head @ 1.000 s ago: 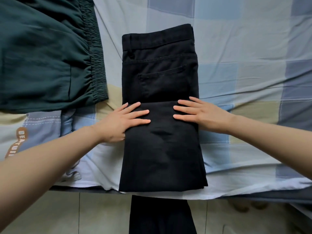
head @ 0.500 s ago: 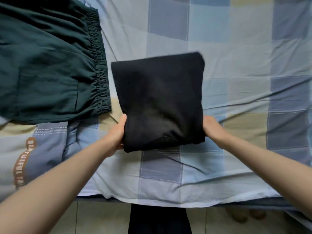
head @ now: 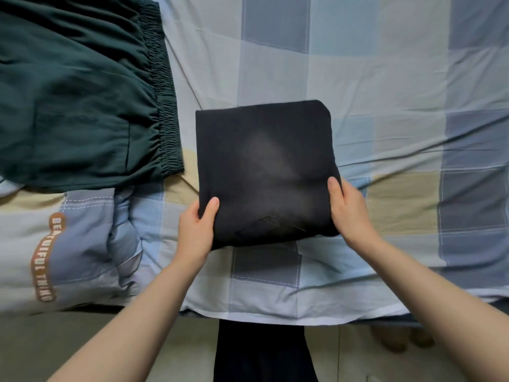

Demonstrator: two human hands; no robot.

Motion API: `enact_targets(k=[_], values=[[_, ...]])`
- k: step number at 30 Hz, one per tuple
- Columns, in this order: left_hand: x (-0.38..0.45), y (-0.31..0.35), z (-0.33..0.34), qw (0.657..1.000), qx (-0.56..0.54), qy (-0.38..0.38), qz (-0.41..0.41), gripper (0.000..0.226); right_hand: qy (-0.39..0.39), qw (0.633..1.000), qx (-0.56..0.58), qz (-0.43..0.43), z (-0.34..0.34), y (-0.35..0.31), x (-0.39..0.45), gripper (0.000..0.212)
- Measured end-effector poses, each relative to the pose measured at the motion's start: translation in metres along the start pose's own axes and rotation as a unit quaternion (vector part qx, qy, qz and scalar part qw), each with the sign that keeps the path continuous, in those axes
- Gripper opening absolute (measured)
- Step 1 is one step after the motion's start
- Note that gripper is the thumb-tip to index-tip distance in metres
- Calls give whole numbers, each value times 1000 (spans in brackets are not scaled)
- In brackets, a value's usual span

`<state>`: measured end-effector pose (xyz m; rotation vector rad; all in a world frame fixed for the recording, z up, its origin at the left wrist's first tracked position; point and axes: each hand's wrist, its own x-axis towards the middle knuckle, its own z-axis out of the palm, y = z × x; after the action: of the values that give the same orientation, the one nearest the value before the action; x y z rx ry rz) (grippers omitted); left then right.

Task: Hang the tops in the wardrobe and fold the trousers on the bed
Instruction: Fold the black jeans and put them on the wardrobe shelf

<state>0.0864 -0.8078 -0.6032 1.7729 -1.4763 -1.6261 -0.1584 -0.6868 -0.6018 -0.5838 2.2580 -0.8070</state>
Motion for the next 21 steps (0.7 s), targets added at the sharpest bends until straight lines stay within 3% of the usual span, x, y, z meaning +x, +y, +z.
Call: enact_targets(k=[4, 6, 9, 14, 21], values=[[-25, -31, 0, 981, 172, 8, -90, 24, -43, 985, -141, 85, 8, 33, -31, 41], [-25, -35, 2, 971, 216, 47, -88, 26, -2, 984, -158, 80, 9, 34, -33, 30], [-16, -26, 10, 986, 140, 44, -75, 30, 37, 996, -51, 56, 19, 18, -34, 51], [-9, -20, 18, 996, 67, 16, -52, 67, -39, 999, -25, 13, 34, 7, -37, 64], [-26, -6, 19, 998, -4, 45, -37, 60, -65, 996, -31, 44, 21, 3, -41, 68]])
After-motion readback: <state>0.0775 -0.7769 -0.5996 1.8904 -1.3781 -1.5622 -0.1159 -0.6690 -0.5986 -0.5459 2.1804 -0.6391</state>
